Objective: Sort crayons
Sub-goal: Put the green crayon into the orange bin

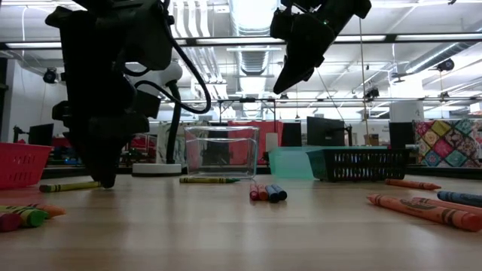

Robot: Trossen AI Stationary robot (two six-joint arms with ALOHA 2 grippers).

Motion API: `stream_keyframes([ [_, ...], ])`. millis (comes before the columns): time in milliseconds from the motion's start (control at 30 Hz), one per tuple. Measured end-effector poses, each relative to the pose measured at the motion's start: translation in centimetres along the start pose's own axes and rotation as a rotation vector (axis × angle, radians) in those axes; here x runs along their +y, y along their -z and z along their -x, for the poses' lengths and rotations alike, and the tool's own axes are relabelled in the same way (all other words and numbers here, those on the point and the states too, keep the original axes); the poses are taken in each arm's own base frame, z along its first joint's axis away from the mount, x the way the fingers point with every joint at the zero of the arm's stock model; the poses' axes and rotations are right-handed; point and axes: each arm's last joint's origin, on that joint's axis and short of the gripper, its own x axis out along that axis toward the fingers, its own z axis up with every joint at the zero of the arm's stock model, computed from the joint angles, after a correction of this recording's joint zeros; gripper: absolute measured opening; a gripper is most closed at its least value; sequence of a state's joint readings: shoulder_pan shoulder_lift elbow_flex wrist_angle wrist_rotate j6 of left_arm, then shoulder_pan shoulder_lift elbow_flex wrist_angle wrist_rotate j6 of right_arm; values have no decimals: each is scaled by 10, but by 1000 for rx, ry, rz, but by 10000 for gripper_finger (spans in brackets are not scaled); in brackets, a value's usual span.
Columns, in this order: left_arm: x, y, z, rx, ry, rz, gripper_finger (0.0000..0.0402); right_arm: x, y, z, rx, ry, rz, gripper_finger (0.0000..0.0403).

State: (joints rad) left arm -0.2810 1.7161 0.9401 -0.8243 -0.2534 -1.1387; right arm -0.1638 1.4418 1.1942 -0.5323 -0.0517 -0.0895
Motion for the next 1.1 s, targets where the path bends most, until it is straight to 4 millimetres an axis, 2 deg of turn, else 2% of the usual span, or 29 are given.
stream_keyframes([
  [267, -1, -3, 10, 15, -19, -6, 166, 0, 0, 0, 0, 0, 0, 68],
  [567, 0, 2, 11, 20, -35, 2, 166, 0, -3, 0, -30, 3, 7, 68],
  [1100, 0, 10, -2, 17, 10, 50, 166, -1, -5, -3, -87, 10, 39, 68],
])
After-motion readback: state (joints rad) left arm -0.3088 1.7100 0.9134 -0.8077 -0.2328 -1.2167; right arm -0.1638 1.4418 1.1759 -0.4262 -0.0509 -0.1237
